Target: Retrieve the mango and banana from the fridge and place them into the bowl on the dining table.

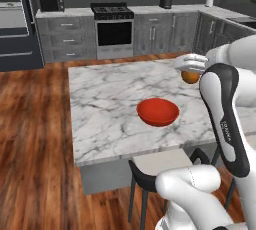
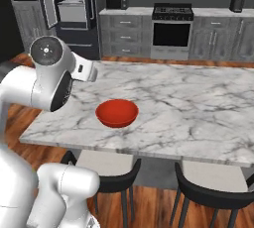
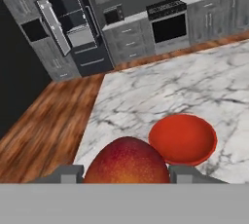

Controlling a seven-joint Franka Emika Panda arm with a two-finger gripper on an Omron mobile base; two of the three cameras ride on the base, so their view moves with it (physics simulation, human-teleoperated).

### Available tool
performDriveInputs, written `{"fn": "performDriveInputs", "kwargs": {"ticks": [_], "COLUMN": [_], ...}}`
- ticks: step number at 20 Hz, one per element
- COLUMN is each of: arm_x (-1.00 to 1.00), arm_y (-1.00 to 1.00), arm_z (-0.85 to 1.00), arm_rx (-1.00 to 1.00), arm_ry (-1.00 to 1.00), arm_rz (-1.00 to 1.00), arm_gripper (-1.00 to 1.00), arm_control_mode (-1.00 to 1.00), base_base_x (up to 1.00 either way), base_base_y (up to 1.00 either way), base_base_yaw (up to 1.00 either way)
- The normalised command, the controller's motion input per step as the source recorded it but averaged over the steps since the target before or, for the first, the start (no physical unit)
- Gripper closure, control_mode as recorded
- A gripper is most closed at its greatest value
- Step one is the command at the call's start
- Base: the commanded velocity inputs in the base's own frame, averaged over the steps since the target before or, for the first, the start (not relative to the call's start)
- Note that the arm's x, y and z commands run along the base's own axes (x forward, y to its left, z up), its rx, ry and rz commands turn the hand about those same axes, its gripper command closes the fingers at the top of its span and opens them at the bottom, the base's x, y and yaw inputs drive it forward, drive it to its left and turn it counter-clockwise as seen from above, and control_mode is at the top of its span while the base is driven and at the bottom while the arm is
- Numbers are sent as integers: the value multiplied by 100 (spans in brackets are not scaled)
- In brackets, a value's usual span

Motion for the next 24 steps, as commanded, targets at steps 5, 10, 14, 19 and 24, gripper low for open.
{"fn": "performDriveInputs", "kwargs": {"ticks": [5, 10, 14, 19, 24], "arm_x": [30, 25, 50, 23, 4], "arm_y": [-1, -10, 0, 0, 0], "arm_z": [-25, -32, -56, -65, -40], "arm_rx": [0, 0, 0, -2, -4], "arm_ry": [25, 11, 2, -4, -2], "arm_rz": [8, 0, 0, 0, -3], "arm_gripper": [100, 100, 100, 100, 100], "arm_control_mode": [-100, -100, -100, -100, -100], "base_base_x": [0, 0, 0, 0, 0], "base_base_y": [0, 0, 0, 0, 0], "base_base_yaw": [0, 0, 0, 0, 0]}}
